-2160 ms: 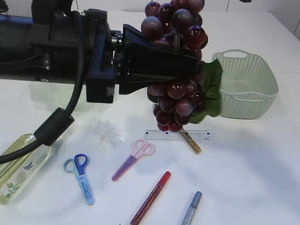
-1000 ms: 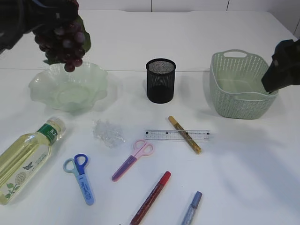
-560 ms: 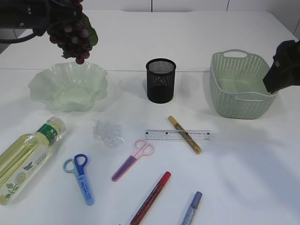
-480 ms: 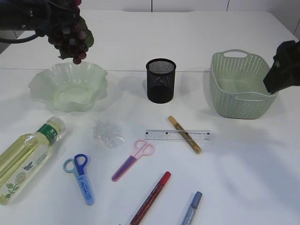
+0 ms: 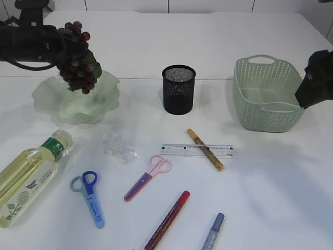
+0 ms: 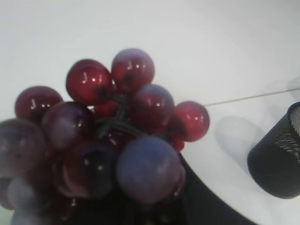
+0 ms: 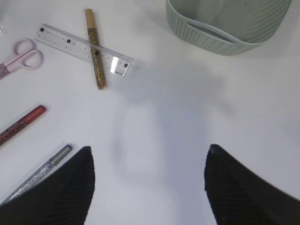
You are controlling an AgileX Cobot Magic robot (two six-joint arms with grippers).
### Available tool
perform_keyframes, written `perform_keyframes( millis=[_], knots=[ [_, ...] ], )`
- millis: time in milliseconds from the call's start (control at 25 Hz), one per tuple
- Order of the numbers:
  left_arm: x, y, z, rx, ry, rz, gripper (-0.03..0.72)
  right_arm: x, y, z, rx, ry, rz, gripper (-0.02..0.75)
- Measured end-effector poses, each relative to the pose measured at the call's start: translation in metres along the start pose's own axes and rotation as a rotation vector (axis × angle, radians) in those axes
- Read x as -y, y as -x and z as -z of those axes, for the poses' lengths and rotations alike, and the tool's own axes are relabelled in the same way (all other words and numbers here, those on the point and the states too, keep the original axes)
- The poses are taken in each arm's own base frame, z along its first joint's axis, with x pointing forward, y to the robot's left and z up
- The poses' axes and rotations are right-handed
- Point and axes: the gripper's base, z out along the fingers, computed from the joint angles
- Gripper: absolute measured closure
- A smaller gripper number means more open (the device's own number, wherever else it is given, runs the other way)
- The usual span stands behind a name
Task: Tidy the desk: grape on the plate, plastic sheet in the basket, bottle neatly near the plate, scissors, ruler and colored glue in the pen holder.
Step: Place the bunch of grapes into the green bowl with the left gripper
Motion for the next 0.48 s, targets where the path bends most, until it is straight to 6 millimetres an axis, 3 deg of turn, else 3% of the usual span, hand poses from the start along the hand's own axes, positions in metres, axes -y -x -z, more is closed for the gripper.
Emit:
perform_keyframes(
  millis=[160, 360, 480],
  knots=[
    [-0.0057, -0.0090, -0.0063, -0.029, 0.037, 0.006, 0.546, 0.0000, 0.0000, 0.0000, 0.000, 0.000, 0.000, 0.174],
    [-0.0069, -0.0092, -0.0062, -0.031, 0.051, 0.008, 0.223, 0.0000, 0.0000, 0.0000, 0.000, 0.000, 0.000, 0.174],
    [-0.0068, -0.0089, -0.0062, -0.028, 0.049, 0.012, 0.127, 0.0000, 0.0000, 0.0000, 0.000, 0.000, -0.001, 0.174]
  ],
)
